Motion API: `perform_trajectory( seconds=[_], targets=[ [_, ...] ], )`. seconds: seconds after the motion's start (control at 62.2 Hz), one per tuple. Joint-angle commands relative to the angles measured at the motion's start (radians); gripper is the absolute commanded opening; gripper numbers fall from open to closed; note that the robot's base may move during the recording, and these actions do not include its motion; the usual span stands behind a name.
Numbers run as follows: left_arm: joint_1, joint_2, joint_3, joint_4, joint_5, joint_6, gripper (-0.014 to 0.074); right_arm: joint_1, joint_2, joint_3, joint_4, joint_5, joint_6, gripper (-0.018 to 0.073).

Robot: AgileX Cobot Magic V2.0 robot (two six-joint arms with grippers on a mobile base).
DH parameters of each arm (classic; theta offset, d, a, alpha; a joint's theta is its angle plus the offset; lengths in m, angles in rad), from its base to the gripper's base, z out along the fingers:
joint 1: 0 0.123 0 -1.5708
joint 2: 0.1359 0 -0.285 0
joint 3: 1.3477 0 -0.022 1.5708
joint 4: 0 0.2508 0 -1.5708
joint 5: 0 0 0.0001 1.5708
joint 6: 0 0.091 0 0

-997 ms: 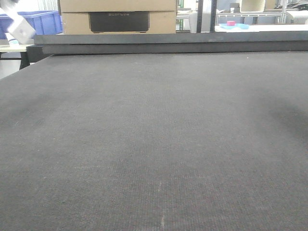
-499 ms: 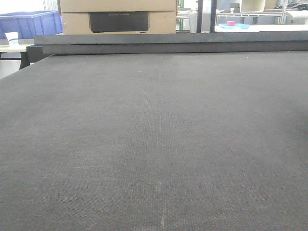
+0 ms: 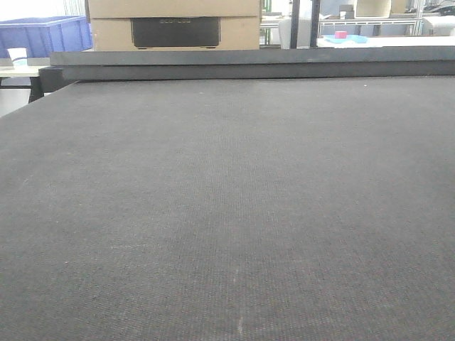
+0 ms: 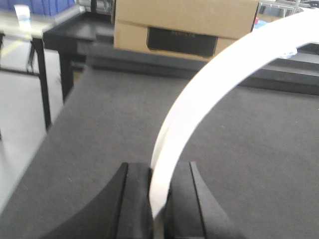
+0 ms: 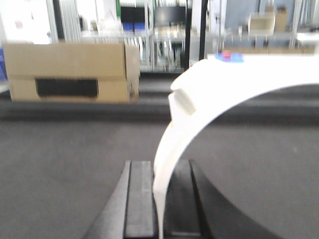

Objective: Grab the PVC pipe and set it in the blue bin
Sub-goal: 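Lift the white clamp off the table with both grippers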

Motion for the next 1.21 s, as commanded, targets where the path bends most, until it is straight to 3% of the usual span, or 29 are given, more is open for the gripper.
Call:
perform_trajectory(
  seconds=[0.0,0.418,0.563,0.724,1.19],
  targets=[
    [0.004,-0.021,0.002,0.037,-0.032,-0.005,-0.0111,-0.007,-0.018,0.001,-0.016,-0.045,0.002,-0.0168],
    [0.004,-0.092,-0.02,0.041,-0.08,-0.005,-0.0111,-0.007,-0.055,-0.001,0.014,-0.037,0.002,-0.0168],
    [0.004,-0.107,-0.026,0.041,-0.078,-0.005,-0.0111,-0.007,-0.107,-0.001,0.014,0.063,0.002,-0.0168],
    [0.004,-0.107,-0.026,0.041,-0.074,-0.005,-0.0111,-0.007,-0.131,-0.001,-0.057,0.085,0.002,-0.0168],
    [0.004,-0.107,-0.026,0.041,-0.074,-0.005,-0.0111,-0.007,-0.131,-0.001,-0.057,0.11,0.002,-0.0168]
  ],
)
